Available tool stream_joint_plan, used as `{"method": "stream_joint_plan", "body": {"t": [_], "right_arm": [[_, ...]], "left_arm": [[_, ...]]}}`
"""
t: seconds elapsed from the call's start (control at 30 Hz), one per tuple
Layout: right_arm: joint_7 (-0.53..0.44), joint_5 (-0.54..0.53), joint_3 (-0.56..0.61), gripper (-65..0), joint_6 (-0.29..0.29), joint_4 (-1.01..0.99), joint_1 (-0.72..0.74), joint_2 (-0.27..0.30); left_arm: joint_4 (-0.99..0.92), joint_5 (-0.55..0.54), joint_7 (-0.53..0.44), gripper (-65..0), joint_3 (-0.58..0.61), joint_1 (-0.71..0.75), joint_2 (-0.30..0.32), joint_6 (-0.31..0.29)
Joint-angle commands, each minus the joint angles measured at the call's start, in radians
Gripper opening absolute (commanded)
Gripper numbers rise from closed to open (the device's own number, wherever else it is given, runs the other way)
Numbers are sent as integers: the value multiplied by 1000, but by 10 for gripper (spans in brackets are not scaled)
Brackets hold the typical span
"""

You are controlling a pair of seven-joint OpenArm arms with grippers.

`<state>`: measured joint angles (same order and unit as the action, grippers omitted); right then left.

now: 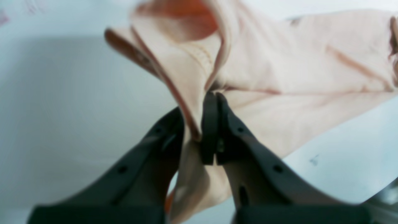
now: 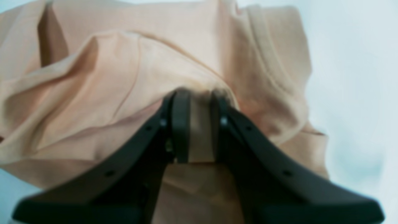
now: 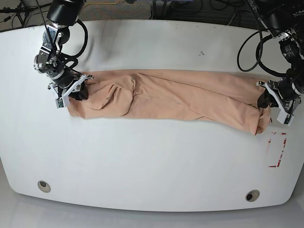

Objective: Fold the T-shirt properly
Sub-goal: 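Fold the strip end with the left gripper toward the shirt middle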

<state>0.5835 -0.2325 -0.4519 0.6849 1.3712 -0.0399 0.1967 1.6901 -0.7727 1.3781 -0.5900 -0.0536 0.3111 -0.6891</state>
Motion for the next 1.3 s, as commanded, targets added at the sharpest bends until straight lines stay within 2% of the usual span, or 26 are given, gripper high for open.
{"method": "stream_joint_plan", "body": {"t": [0.0, 0.27, 0.47, 0.57, 0.77, 0.9, 1.07, 1.27], "right_arm": [[16, 6, -2, -541, 5, 9, -7, 10], [16, 6, 0, -541, 5, 10, -10, 8], [16, 6, 0, -541, 5, 10, -12, 8], [16, 6, 2, -541, 5, 10, -12, 5], [16, 12, 2, -541, 5, 14, -12, -10], [16, 11, 2, -541, 5, 14, -12, -12], [16, 11, 2, -541, 5, 14, -12, -12], [16, 8, 3, -541, 5, 14, -10, -12]], "left_arm": [[118, -17, -19, -629, 60, -33, 16, -1], [198, -12, -18, -628, 198, -36, 10, 3], [199, -11, -18, -628, 270, -36, -45, 67], [198, -11, -18, -626, 301, -36, -57, 82], [196, -8, -18, -626, 345, -32, -126, 115], [195, 65, -19, -625, 356, -36, -180, 122], [195, 186, -21, -583, 416, -38, -258, 122], [193, 264, -22, -575, 437, -39, -347, 122]]}}
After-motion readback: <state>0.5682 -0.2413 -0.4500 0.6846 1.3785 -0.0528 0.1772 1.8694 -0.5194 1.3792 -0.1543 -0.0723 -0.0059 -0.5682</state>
